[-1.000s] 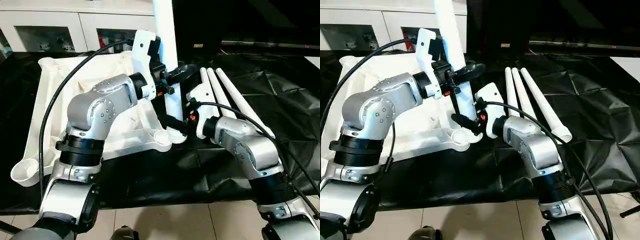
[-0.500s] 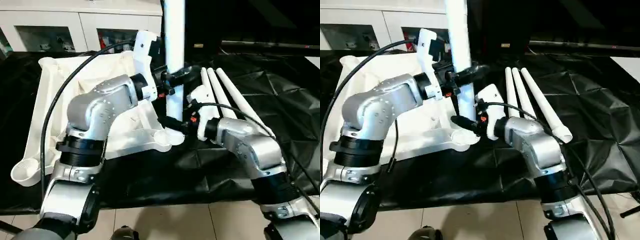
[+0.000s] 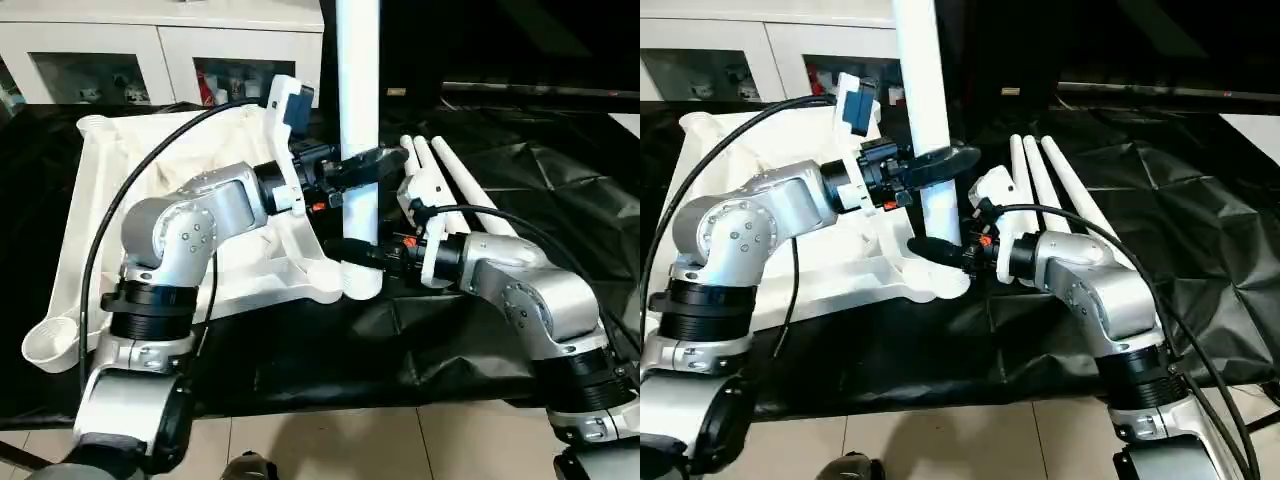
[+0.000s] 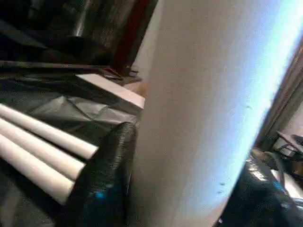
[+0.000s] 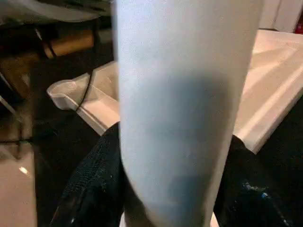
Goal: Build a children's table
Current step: Pick table leg
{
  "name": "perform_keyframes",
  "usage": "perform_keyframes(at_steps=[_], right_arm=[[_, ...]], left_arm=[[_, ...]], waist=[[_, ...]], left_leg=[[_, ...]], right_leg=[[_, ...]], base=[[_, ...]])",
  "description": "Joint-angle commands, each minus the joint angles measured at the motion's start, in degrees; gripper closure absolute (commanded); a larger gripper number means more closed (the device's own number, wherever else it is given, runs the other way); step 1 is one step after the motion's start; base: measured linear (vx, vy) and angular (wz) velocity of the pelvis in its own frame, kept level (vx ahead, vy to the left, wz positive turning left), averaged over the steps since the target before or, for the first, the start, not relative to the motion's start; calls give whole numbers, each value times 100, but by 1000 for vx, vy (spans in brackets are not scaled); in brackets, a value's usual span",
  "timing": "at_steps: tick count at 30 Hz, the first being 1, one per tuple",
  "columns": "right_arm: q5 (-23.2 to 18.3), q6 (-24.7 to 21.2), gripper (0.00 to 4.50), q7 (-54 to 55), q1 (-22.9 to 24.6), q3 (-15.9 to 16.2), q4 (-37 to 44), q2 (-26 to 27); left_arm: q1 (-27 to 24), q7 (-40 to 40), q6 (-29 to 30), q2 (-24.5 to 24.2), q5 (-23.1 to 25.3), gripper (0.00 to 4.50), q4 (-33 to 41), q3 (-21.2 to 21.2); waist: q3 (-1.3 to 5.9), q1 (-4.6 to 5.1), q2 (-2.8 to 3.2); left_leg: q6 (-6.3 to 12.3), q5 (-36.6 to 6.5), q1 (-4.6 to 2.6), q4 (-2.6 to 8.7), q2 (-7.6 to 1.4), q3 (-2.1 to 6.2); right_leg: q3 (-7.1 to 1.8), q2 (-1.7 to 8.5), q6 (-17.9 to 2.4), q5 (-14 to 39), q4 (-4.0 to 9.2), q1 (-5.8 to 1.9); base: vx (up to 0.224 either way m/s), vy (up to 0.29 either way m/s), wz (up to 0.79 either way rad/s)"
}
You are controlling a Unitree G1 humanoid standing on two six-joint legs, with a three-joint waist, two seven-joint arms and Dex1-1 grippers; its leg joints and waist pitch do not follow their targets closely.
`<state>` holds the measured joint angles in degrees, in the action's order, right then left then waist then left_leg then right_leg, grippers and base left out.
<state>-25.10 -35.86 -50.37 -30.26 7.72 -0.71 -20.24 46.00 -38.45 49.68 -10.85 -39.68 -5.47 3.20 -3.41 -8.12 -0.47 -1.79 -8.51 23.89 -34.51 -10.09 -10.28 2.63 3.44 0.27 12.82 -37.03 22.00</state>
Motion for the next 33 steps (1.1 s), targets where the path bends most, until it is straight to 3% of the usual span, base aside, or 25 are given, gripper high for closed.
perform_keyframes(at_steps=[1,9,11,14,16,19,25,33], right_arm=[[-67,15,259,-92,-5,-40,232,-45],[-51,80,260,-115,-4,-15,245,-57],[-14,112,204,-61,-16,-7,218,-38],[-97,-8,184,-78,-51,-18,204,-9],[-78,-1,148,-111,-64,0,210,-30],[15,38,139,-219,-109,70,192,-135],[-68,-314,137,-532,-213,185,170,-395],[-61,-347,137,-602,-274,236,-42,-396]], left_arm=[[114,85,13,7,-22,235,-98,67],[159,187,-14,1,14,260,-115,153],[182,206,-13,2,42,260,-109,126],[242,145,-5,-52,126,261,-97,16],[258,101,-5,-83,156,266,-92,-35],[302,-53,-12,-165,229,266,-106,-184],[378,-336,-10,-207,258,266,-63,-426],[350,-545,12,-227,239,266,82,-590]], waist=[[441,13,-1],[440,7,-14],[436,9,-12],[439,8,-36],[438,2,-22],[440,7,-34],[432,2,-38],[443,3,-40]], left_leg=[[-138,-931,-238,366,-303,122],[-119,-906,-237,364,-304,117],[-129,-924,-236,365,-303,116],[-110,-891,-241,366,-306,117],[-109,-875,-239,364,-304,116],[-99,-850,-244,362,-306,116],[-80,-831,-233,359,-304,111],[-61,-793,-236,346,-307,106]], right_leg=[[-242,478,-1181,200,434,-221],[-242,483,-1207,205,430,-215],[-243,484,-1192,268,438,-213],[-245,483,-1139,303,437,-215],[-243,487,-1139,320,438,-207],[-243,478,-1130,273,430,-208],[-245,486,-1145,322,433,-214],[-240,489,-1240,210,421,-213]], base=[[0,0,0],[0,0,0],[0,0,0],[0,0,0],[0,0,0],[0,0,0],[0,0,0],[0,0,0]])
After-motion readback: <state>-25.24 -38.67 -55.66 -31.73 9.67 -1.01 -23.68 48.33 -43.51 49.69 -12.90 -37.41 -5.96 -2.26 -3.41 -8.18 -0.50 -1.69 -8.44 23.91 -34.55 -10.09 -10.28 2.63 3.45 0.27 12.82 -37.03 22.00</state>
